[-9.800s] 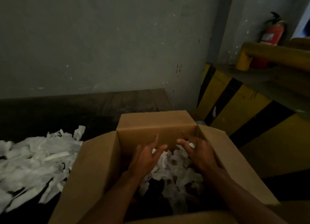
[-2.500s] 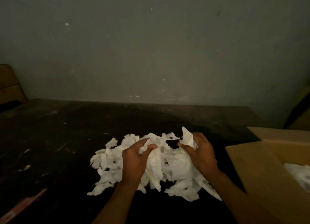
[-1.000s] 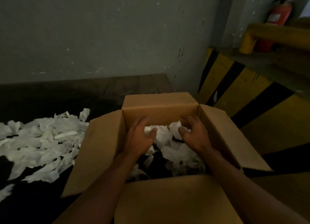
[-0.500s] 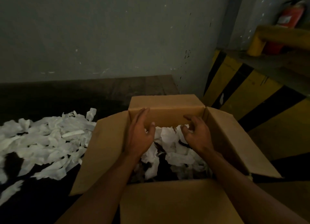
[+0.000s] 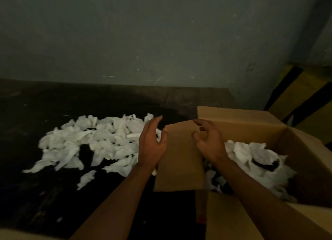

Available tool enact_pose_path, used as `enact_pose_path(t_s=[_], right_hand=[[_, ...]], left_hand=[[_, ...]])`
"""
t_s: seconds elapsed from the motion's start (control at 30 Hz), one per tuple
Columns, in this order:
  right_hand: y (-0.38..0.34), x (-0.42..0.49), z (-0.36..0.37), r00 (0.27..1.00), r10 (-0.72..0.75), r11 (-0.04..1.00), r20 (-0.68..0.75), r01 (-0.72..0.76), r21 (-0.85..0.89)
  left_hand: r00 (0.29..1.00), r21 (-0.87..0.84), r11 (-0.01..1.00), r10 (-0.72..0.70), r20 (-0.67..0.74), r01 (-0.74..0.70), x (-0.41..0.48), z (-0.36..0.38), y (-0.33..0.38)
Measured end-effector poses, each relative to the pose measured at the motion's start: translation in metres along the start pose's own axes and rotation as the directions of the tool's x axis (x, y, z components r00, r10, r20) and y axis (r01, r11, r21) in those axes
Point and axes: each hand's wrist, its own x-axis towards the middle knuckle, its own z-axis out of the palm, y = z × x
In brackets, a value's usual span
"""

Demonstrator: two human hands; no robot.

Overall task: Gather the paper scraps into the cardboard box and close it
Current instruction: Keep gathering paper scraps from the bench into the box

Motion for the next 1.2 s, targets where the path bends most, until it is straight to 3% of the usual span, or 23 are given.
enact_pose_path(t_s=[0.27,0.47,0.83,1.0,1.2], right_hand=[[-0.099,-0.039,0.135,0.988,0.035,0.999,0.149,-0.031,-0.030],[-0.106,-0.082,0.225,0.996,0.044,0.999,0.084,-0.044,0.000],[-0.041,-0.074,0.258,0.991,0.129,0.970,0.045,-0.117,-0.211],[-0.005,-0.053,0.271,0.991,0.132,0.977,-0.016,-0.133,-0.165],[0.040,-0.029,0.281,0.996,0.060,0.967,-0.061,-0.073,-0.245]], left_hand=[[0.999,0.041,0.998,-0.037,-0.017,0.038,-0.016,-0.141,-0.114],[0.994,0.085,0.994,-0.075,0.084,0.068,-0.035,-0.190,-0.177],[0.943,0.071,0.994,-0.096,0.318,0.077,-0.050,-0.147,-0.237],[0.925,0.074,0.994,-0.099,0.366,0.077,-0.044,-0.117,-0.262],[0.908,0.072,0.995,0.026,0.419,-0.062,-0.036,-0.067,-0.270]])
